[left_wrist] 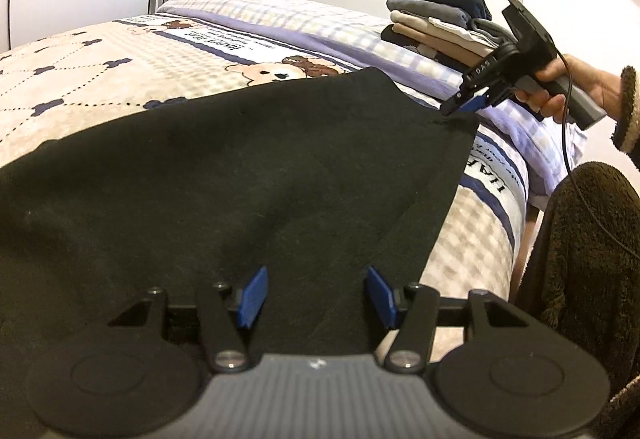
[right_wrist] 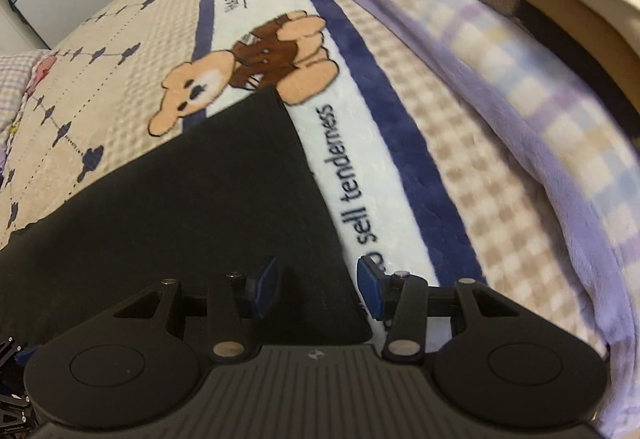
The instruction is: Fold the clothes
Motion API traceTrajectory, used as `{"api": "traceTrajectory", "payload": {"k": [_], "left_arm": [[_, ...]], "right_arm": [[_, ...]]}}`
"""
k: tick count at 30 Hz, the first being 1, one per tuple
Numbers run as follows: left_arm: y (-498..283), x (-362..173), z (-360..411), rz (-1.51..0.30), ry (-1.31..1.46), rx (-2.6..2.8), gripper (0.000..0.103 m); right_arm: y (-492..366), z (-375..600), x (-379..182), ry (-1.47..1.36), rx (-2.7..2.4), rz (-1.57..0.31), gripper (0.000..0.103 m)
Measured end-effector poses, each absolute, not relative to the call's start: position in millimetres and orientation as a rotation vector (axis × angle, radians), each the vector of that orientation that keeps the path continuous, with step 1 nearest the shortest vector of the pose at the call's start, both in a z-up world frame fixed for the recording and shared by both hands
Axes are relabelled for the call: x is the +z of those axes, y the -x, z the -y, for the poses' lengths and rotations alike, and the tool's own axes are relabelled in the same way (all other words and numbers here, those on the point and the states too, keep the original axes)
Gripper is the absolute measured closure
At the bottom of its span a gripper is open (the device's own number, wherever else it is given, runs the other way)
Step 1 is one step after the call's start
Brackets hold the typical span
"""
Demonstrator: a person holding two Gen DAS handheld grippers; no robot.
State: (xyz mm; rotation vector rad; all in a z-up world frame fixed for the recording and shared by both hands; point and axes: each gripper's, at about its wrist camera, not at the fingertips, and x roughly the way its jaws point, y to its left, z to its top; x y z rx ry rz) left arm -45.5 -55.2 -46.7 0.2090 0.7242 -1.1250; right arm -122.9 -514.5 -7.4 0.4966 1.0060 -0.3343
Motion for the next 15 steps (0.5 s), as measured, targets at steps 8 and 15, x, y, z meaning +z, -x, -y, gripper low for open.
{"api": "traceTrajectory", "payload": {"k": [8, 15], "left_arm": [[49.7, -49.4, 53.3, -0.699, -0.21, -1.158, 0.064], [50.8, -48.8, 57.4, -0.702, -0.195, -1.168, 0.101]], "right_arm": [[124.6, 513.6, 4.6, -0.515, -0.296, -0.95, 0.072], [113.3, 511.5, 0.3, -0.518, -0.26, -0.975, 0.094]]}}
